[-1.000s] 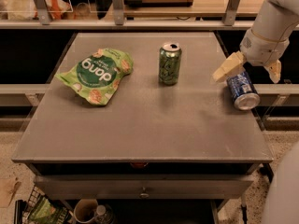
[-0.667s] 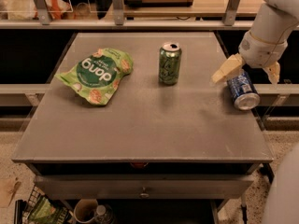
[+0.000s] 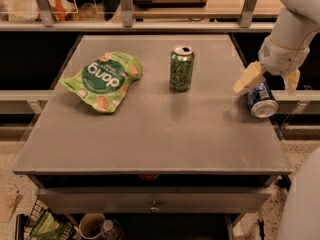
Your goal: Place pepsi can upright
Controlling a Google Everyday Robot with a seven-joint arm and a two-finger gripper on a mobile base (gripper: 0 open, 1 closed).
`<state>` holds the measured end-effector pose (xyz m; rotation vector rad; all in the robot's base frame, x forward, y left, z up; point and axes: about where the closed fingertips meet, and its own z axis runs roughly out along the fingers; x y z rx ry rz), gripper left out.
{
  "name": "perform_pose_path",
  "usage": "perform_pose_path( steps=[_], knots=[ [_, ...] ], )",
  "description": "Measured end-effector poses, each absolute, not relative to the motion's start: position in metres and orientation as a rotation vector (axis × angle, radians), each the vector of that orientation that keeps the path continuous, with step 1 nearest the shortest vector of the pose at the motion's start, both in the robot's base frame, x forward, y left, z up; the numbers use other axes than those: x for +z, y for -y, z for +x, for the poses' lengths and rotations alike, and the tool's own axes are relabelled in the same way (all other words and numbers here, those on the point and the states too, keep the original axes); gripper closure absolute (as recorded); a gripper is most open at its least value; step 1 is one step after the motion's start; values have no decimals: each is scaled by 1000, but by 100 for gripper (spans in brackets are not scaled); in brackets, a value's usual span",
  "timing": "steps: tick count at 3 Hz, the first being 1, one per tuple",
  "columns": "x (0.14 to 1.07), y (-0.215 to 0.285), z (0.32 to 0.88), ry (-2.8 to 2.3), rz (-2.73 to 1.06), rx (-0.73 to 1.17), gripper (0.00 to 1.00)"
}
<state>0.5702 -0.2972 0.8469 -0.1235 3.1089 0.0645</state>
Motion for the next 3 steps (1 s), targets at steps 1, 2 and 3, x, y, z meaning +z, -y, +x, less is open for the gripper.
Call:
perform_pose_path(
  steps=[1,2,3],
  knots=[
    [844,299,570,-3108,-138,65,41],
    [846,299,568,-3107,-169,41,63],
    [866,286,572,-3038,-304,-76,86]
  ],
)
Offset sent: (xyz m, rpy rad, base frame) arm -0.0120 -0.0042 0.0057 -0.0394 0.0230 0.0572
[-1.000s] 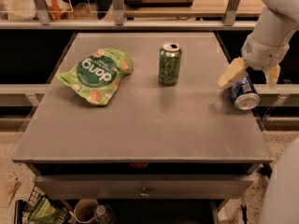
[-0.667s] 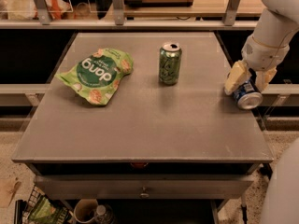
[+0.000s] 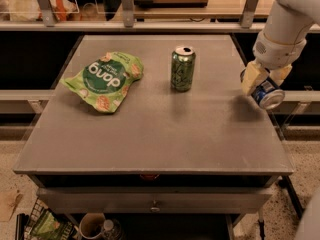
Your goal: Place pepsi can upright
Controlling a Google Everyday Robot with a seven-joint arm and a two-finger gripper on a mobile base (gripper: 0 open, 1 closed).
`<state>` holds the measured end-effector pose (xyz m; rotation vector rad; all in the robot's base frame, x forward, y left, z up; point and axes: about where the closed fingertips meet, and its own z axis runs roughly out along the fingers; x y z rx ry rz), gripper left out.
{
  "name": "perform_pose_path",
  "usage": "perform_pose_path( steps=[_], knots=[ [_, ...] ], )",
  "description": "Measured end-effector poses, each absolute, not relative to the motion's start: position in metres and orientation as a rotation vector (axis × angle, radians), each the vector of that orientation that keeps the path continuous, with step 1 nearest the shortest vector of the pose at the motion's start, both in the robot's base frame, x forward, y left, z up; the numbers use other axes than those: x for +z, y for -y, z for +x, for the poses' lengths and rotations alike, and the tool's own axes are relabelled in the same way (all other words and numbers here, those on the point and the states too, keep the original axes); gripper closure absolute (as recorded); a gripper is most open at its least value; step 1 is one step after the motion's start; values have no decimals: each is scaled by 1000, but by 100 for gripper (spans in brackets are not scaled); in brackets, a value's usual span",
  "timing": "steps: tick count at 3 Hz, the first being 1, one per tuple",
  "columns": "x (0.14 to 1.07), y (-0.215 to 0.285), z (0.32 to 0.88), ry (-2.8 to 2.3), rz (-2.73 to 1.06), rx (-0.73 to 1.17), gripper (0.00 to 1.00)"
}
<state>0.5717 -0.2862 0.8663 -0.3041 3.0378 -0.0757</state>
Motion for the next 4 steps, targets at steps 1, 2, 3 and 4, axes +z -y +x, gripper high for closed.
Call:
perform_pose_path(
  steps=[1,2,3,4],
  knots=[
    [905,281,565,-2887,-364,-267,100],
    [945,278,547,-2659,-452,-463,100],
    [988,280,514,-2416,-535,-614,100],
    [1006,296,482,-2262,-580,-646,100]
  ],
)
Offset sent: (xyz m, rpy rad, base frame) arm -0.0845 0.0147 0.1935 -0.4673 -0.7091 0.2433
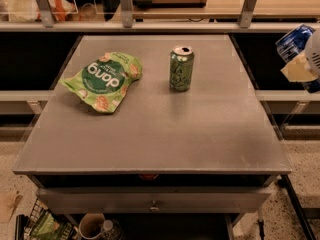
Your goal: Place pepsi can upright
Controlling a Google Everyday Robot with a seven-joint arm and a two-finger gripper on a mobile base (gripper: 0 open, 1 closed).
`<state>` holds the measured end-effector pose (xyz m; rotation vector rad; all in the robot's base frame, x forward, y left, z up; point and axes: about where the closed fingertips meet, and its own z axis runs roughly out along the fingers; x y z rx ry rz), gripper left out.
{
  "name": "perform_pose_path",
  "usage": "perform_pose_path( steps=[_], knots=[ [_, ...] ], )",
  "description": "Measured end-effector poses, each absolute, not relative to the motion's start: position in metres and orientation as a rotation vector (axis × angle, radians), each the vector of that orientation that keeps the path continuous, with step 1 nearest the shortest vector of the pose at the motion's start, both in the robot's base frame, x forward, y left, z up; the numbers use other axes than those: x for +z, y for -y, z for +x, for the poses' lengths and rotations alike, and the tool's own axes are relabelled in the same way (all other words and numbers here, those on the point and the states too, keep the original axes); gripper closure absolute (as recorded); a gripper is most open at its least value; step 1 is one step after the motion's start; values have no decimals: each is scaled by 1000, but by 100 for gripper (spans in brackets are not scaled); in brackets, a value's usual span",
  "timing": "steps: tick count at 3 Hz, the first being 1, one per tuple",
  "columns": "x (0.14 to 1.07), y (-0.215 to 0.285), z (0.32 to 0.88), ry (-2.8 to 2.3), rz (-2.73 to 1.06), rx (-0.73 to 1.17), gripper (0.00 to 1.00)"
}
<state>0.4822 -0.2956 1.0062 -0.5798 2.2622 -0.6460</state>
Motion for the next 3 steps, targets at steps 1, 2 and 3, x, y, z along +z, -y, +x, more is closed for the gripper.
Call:
perform_pose_path(
  steps=[1,2,3],
  knots=[
    [994,317,455,-2187,-557,-528,100],
    [988,307,458,-2036,-600,-353,100],
    [1000,296,477,-1930,-612,-269,100]
  ],
)
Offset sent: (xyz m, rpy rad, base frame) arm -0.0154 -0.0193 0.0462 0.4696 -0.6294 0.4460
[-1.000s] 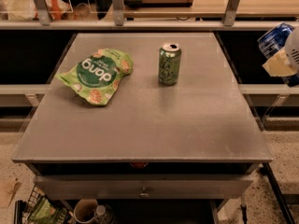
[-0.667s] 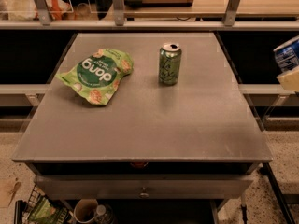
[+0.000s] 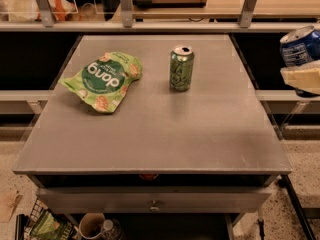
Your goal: Place pepsi can upright
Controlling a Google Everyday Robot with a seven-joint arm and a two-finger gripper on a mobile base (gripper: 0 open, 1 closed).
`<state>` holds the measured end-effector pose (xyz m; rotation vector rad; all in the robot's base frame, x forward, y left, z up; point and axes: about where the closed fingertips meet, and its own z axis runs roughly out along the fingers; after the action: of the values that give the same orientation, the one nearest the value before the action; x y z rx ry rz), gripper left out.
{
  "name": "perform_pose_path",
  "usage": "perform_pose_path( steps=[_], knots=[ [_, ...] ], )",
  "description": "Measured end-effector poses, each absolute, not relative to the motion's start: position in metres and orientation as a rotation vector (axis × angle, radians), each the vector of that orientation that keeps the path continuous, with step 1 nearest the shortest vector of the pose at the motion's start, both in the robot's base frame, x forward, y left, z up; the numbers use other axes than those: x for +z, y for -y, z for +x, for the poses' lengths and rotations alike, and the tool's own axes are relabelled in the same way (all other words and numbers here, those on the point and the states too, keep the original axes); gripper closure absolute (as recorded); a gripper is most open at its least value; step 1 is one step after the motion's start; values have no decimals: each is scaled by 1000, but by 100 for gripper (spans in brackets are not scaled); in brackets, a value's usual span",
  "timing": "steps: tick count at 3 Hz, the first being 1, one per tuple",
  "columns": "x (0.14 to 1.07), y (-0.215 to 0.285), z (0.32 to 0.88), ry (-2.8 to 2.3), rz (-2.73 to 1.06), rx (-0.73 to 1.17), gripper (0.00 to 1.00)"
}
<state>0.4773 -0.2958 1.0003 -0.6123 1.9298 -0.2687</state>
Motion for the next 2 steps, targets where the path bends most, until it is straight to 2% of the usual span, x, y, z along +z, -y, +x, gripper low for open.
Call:
perform_pose_path(
  steps=[1,2],
  knots=[
    [1000,296,477,-1930,-612,-269,100],
    [993,291,482,-1926,-623,-174,100]
  ],
)
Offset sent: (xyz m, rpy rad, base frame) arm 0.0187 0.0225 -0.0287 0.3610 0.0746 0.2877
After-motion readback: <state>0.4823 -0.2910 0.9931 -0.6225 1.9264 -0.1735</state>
